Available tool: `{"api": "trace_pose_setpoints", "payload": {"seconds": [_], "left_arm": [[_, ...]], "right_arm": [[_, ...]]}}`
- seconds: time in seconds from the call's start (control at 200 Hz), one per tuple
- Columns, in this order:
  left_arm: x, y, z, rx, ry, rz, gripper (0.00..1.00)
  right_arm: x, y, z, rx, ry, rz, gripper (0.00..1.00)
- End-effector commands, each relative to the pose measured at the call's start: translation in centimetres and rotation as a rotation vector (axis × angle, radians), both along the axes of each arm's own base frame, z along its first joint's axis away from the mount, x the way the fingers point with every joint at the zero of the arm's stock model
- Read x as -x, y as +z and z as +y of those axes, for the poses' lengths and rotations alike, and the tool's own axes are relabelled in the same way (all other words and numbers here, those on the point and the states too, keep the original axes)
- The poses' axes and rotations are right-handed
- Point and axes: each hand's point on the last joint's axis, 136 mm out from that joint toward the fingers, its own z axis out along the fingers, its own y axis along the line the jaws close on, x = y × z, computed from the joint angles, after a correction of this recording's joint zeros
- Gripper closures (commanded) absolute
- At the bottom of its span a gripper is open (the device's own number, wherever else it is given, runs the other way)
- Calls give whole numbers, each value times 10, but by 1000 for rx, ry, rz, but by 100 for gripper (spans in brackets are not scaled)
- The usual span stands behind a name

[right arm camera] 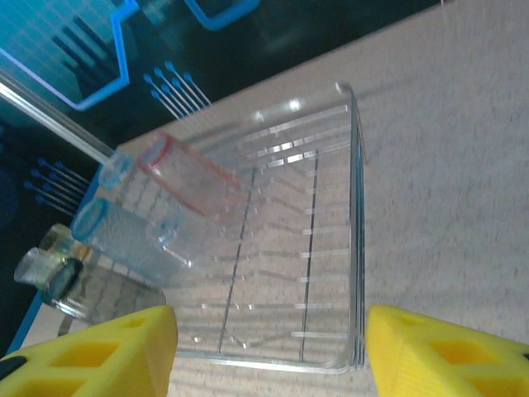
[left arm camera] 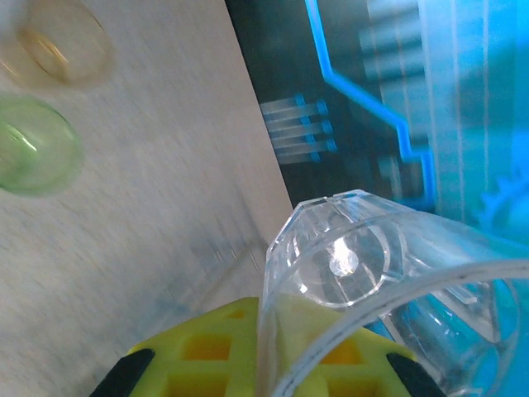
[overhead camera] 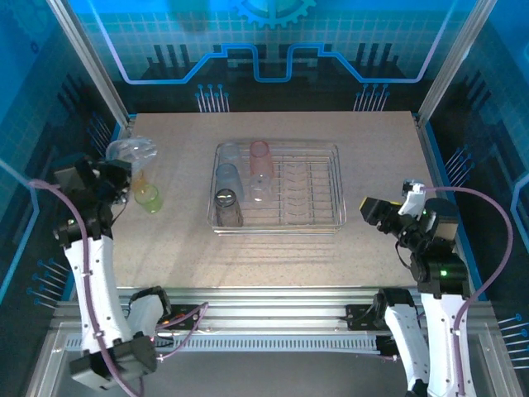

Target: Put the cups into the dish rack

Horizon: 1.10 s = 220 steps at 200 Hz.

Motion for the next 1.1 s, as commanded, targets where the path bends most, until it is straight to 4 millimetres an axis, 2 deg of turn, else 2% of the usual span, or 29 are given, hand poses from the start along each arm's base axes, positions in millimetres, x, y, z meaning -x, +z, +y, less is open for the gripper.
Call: {"api": "trace_pose_setpoints", "payload": {"seconds": [0.0, 0.125, 0.285, 0.37, 0.47, 0.625, 0.7, 0.886, 0.966, 1.096], "left_arm": [[-27, 26, -50, 128, -155, -124, 100], [-52, 29, -110, 207, -339, -167, 100], [-73, 36, -188, 325, -587, -239, 100], [-78, 41, -222, 356, -691, -282, 100], [-81, 45, -251, 402, -787, -338, 100], [-81, 50, -281, 453, -889, -405, 100], [-79, 50, -291, 454, -918, -409, 100], [-74, 47, -306, 446, -958, -400, 100], [-71, 47, -312, 444, -982, -399, 100], [-66, 47, -321, 440, -1009, -400, 100]], "right_arm": [[-7, 47, -6, 36, -37, -154, 36], [-12, 62, 5, 4, 28, -135, 25], [-27, 69, 34, -151, 187, -14, 23], [-34, 81, 52, -264, 280, -28, 23], [-40, 97, 72, -344, 378, -60, 23], [-47, 113, 110, -382, 517, -80, 20], [-52, 120, 124, -401, 560, -103, 12], [-70, 129, 143, -447, 598, -159, 8], [-77, 132, 148, -459, 615, -171, 0], [-90, 136, 156, -489, 634, -192, 0]]}}
